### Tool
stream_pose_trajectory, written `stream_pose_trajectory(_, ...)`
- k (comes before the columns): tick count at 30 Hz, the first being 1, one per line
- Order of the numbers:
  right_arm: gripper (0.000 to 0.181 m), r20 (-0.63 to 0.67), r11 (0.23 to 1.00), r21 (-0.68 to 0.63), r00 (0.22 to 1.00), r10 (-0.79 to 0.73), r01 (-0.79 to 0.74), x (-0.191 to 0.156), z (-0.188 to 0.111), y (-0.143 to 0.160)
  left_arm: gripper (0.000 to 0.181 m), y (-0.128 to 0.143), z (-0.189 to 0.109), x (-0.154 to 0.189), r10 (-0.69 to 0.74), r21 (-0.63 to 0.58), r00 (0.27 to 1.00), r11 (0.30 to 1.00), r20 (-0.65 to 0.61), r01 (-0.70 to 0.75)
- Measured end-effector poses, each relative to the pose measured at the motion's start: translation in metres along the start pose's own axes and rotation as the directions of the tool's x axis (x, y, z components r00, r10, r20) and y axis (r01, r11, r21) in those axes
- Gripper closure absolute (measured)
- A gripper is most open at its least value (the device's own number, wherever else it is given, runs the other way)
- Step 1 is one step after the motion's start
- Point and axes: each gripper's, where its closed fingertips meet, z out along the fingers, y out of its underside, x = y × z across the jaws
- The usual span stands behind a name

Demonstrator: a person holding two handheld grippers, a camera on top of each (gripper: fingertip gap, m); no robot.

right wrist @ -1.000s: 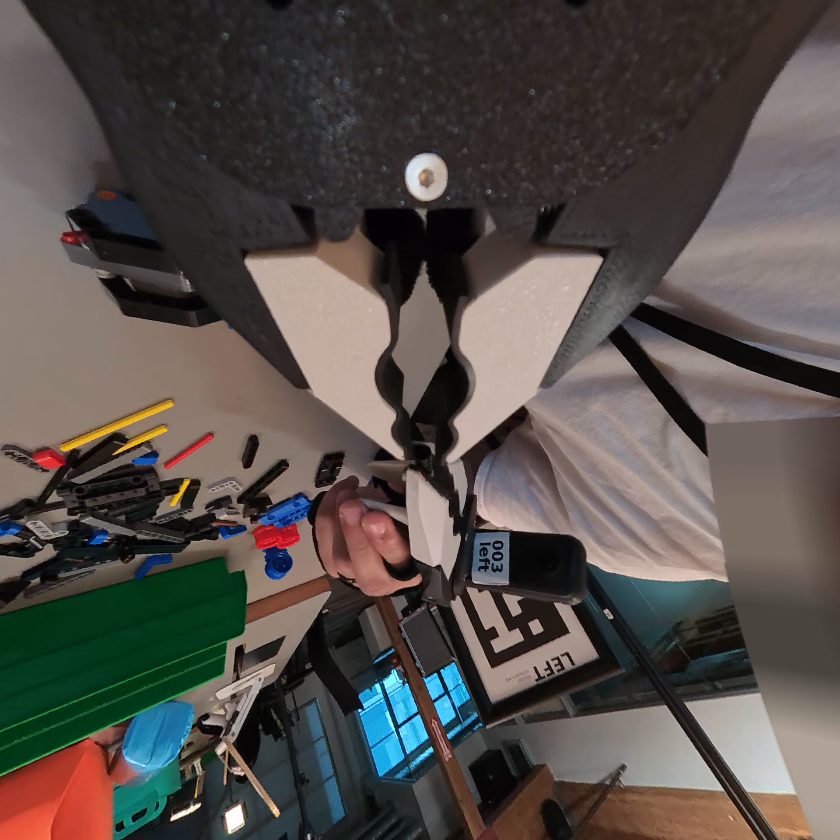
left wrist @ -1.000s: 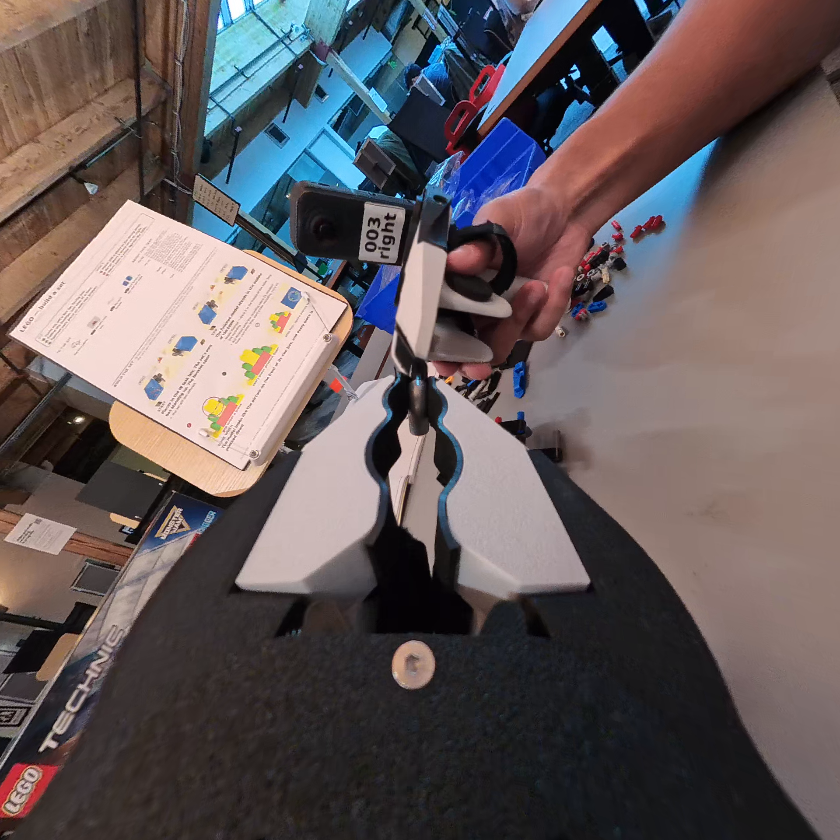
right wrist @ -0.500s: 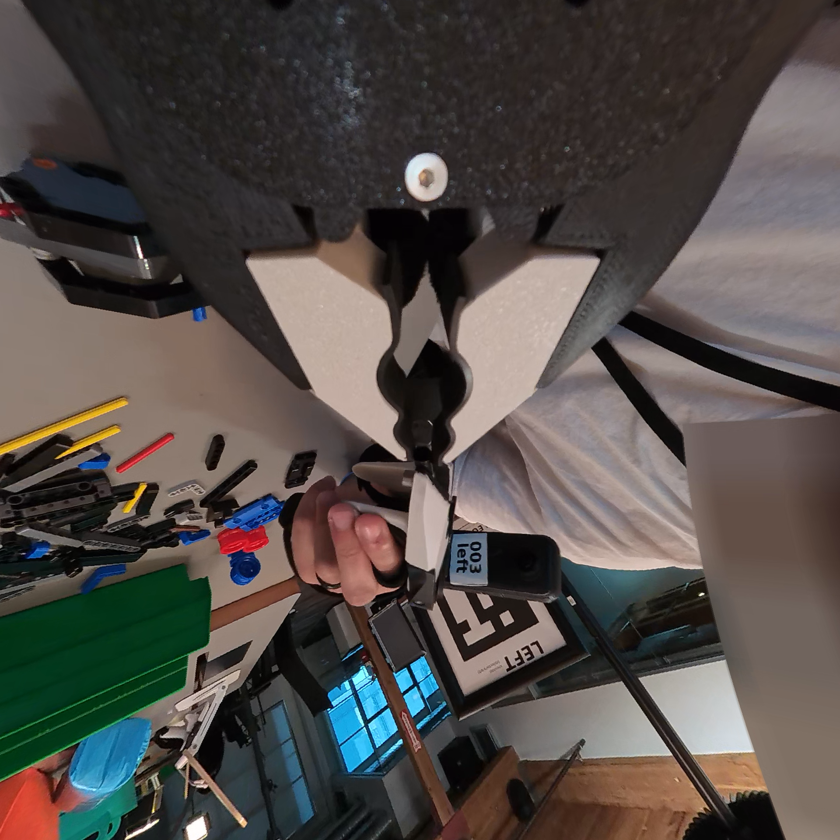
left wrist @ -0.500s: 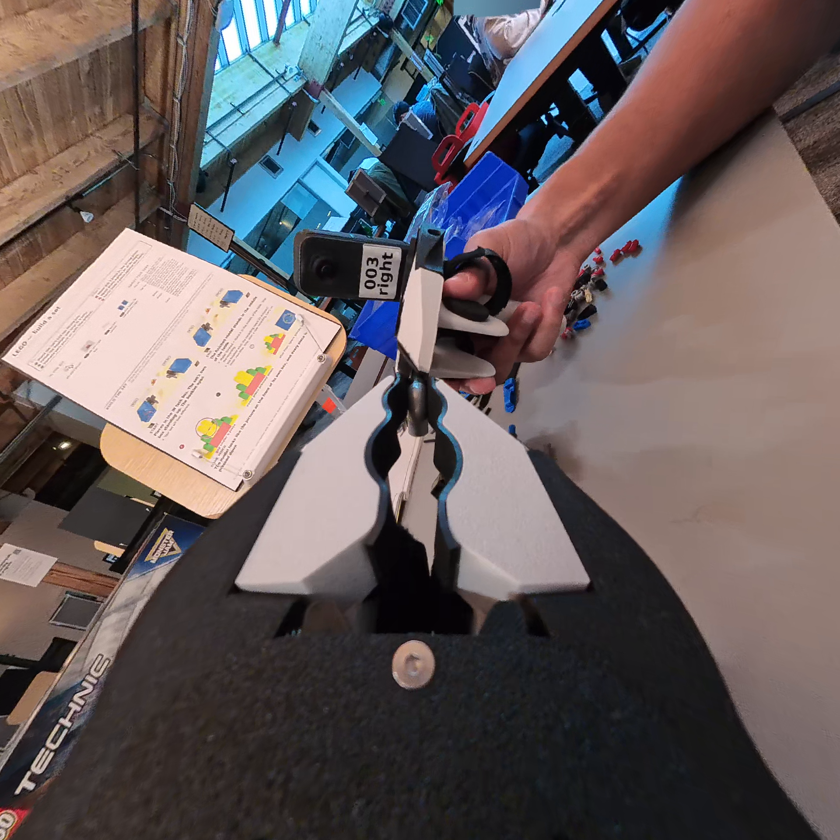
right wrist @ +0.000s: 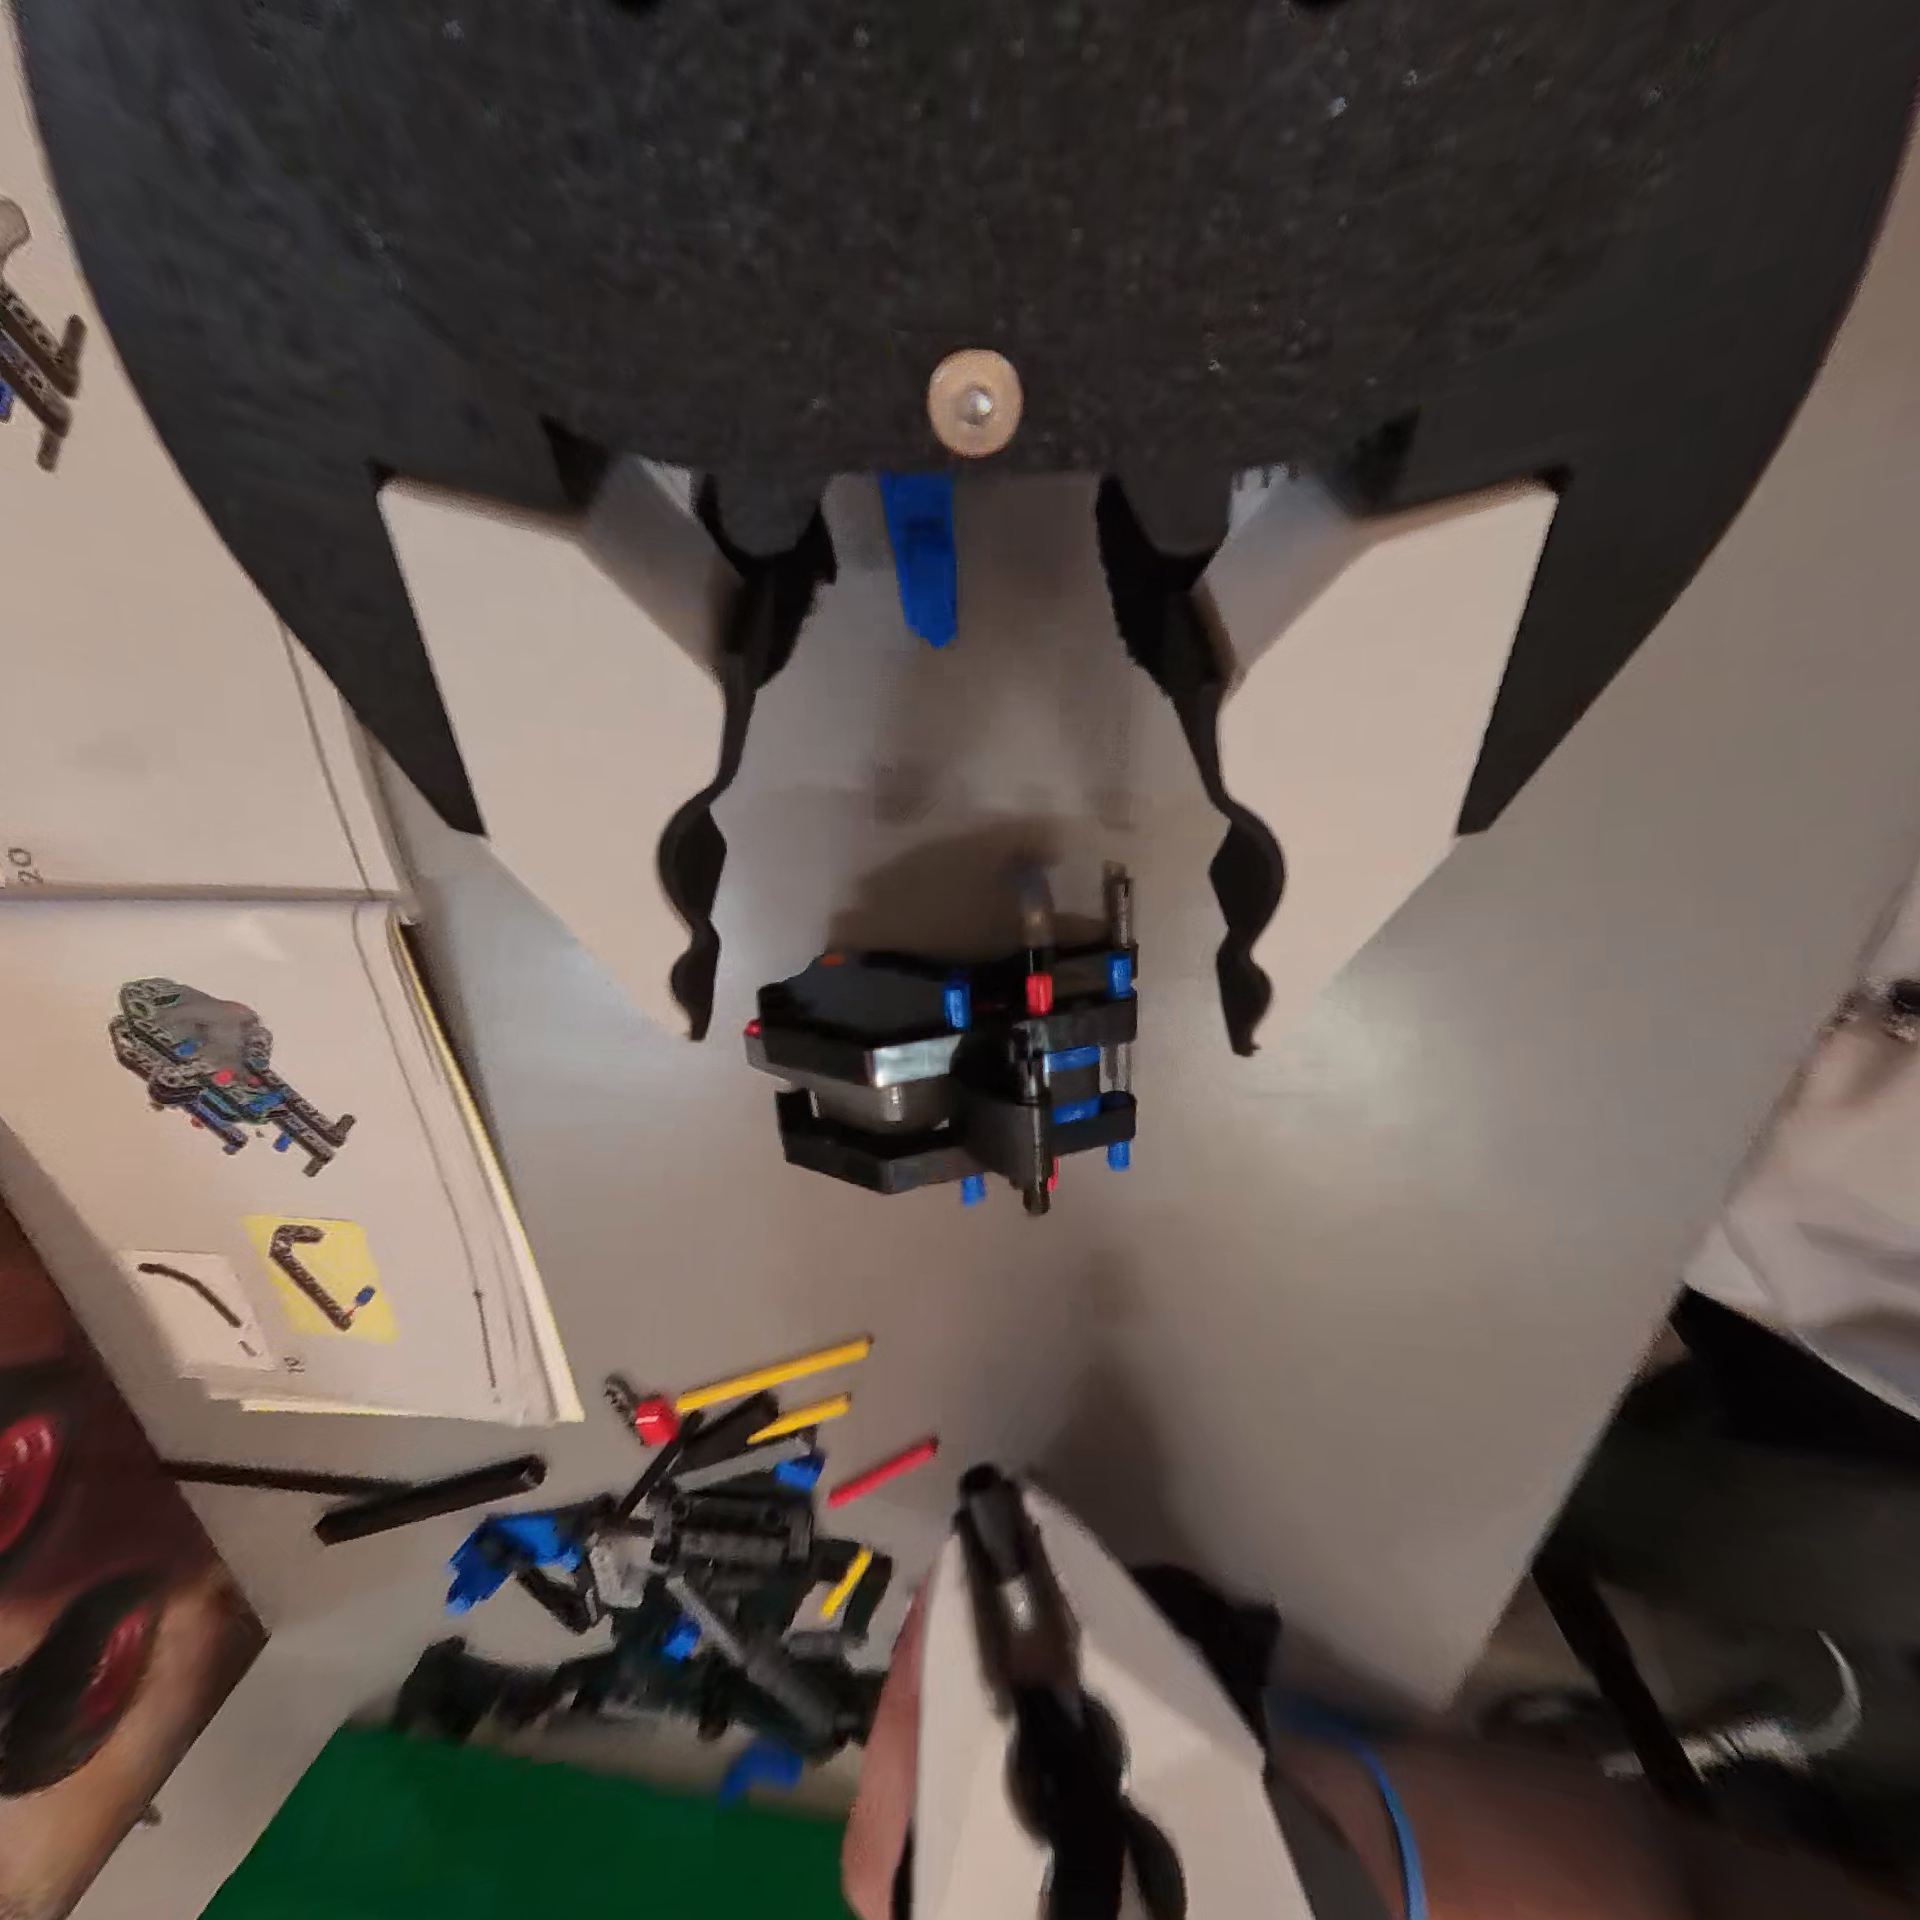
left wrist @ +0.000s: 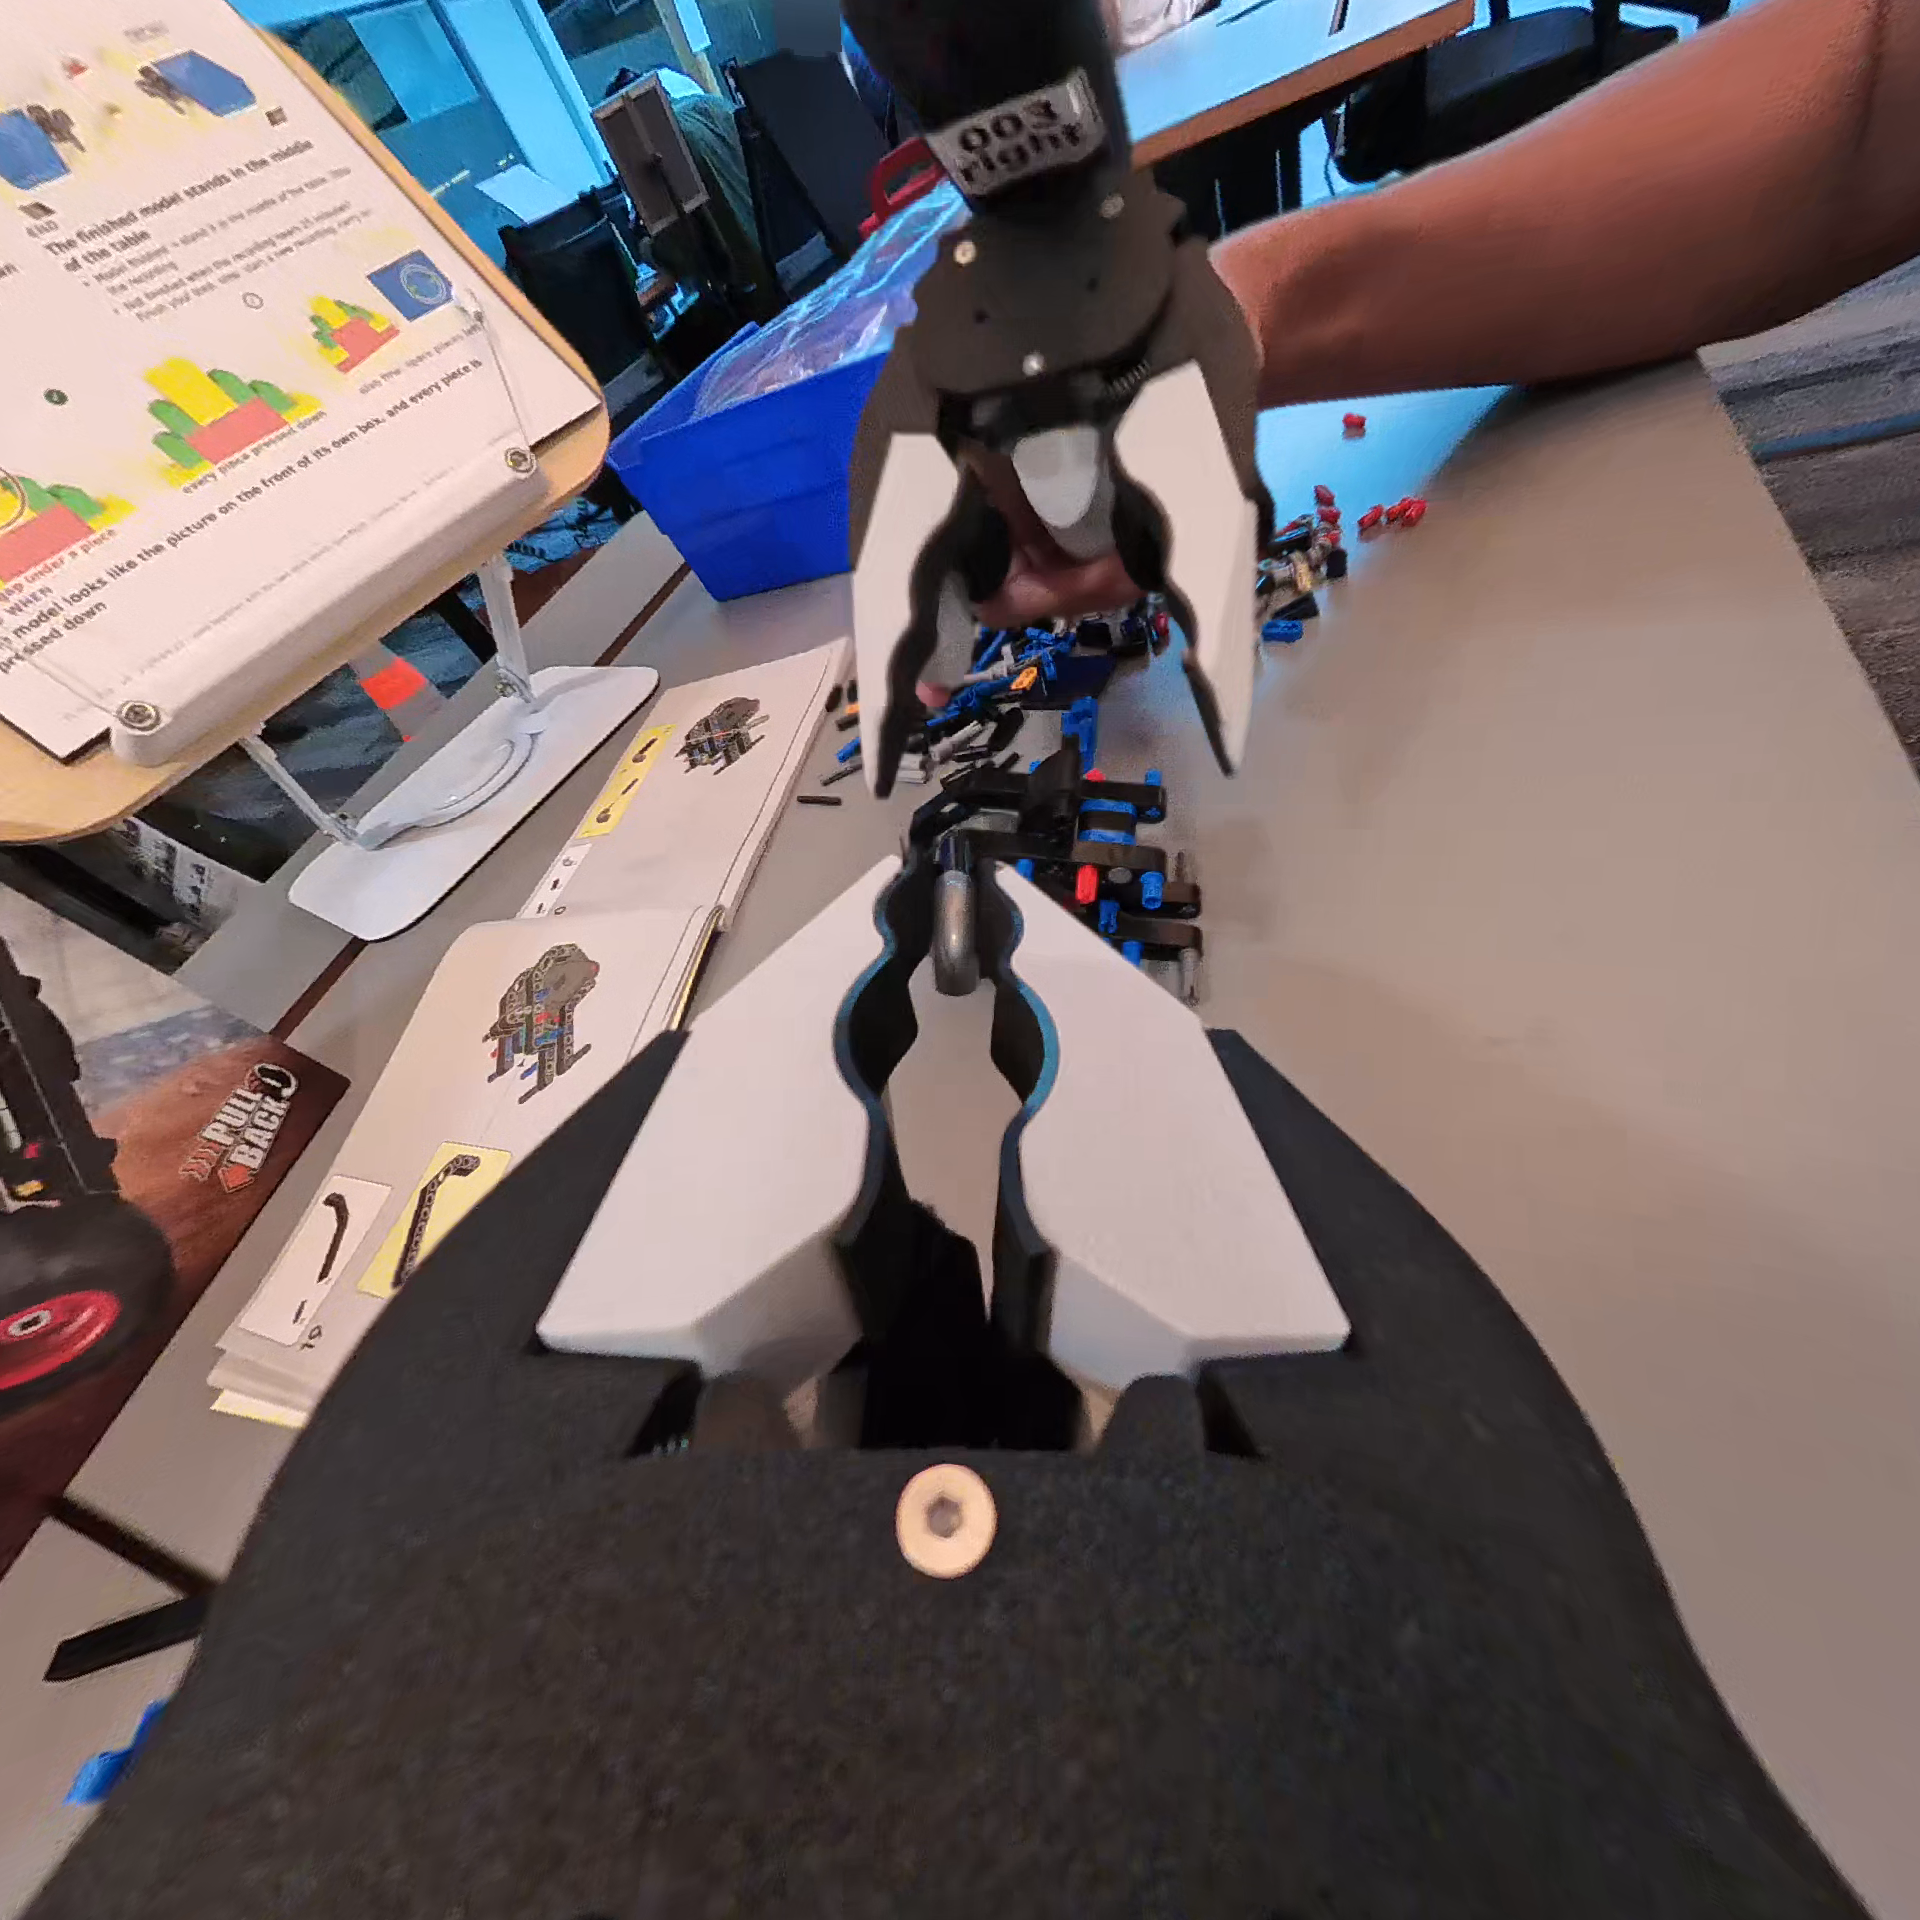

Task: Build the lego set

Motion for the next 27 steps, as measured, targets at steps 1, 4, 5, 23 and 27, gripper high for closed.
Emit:
stream_pose_trajectory(1,0.082,-0.007,1.0,-0.012,1.0,-0.016,0.016,-0.002,0.006,0.003,0.175,0.002,0.002,0.0,-0.006,0.002,1.0,1.0,-0.001,0.006)
stream_pose_trajectory(4,0.083,-0.013,1.0,-0.006,1.0,-0.006,0.006,-0.001,0.015,0.007,0.175,0.009,0.004,0.003,-0.014,-0.013,1.0,1.0,-0.013,0.013)
stream_pose_trajectory(5,0.087,-0.023,1.0,-0.006,1.0,-0.004,0.003,0.003,0.016,0.009,0.175,0.011,0.005,0.005,-0.012,-0.016,1.0,1.0,-0.015,0.012)
stream_pose_trajectory(23,0.098,0.009,0.983,-0.041,0.984,-0.178,0.178,0.014,0.032,0.013,0.175,0.009,0.004,0.012,0.06,-0.024,0.998,0.998,-0.006,-0.06)
stream_pose_trajectory(27,0.104,0.014,0.991,-0.019,0.991,-0.129,0.13,0.017,0.028,0.008,0.175,0.013,0.005,0.009,0.044,-0.048,0.999,0.998,0.003,-0.044)
